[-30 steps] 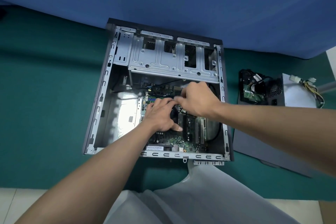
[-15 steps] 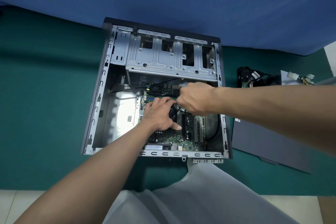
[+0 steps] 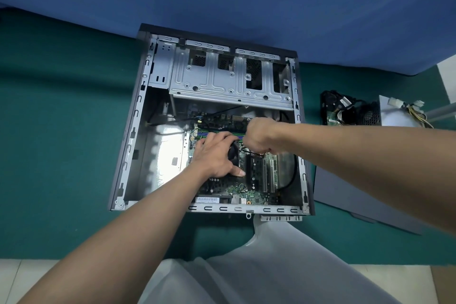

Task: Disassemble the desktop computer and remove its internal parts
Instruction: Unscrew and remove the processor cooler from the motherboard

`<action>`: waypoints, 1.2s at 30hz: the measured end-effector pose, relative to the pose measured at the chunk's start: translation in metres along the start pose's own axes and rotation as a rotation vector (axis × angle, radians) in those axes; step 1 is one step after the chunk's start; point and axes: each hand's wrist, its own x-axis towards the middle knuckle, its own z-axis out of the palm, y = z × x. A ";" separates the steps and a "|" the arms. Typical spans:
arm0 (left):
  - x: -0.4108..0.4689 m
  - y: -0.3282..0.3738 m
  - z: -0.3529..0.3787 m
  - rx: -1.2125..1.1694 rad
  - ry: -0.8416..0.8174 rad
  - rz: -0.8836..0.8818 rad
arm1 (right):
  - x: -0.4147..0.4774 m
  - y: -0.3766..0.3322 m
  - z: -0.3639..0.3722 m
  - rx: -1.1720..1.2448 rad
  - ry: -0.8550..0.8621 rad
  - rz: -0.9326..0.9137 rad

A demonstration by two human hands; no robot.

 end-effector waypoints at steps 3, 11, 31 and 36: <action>0.002 0.000 0.001 0.017 0.008 -0.006 | -0.009 0.006 0.003 -0.575 0.163 -0.277; 0.003 -0.002 0.002 0.012 0.006 -0.002 | -0.008 0.016 0.005 -0.600 0.347 -0.401; 0.003 -0.001 0.001 0.008 0.003 -0.007 | -0.010 0.028 0.007 -0.927 0.348 -0.566; 0.002 -0.002 0.001 0.018 0.015 0.002 | 0.008 0.016 -0.005 0.275 0.201 -0.046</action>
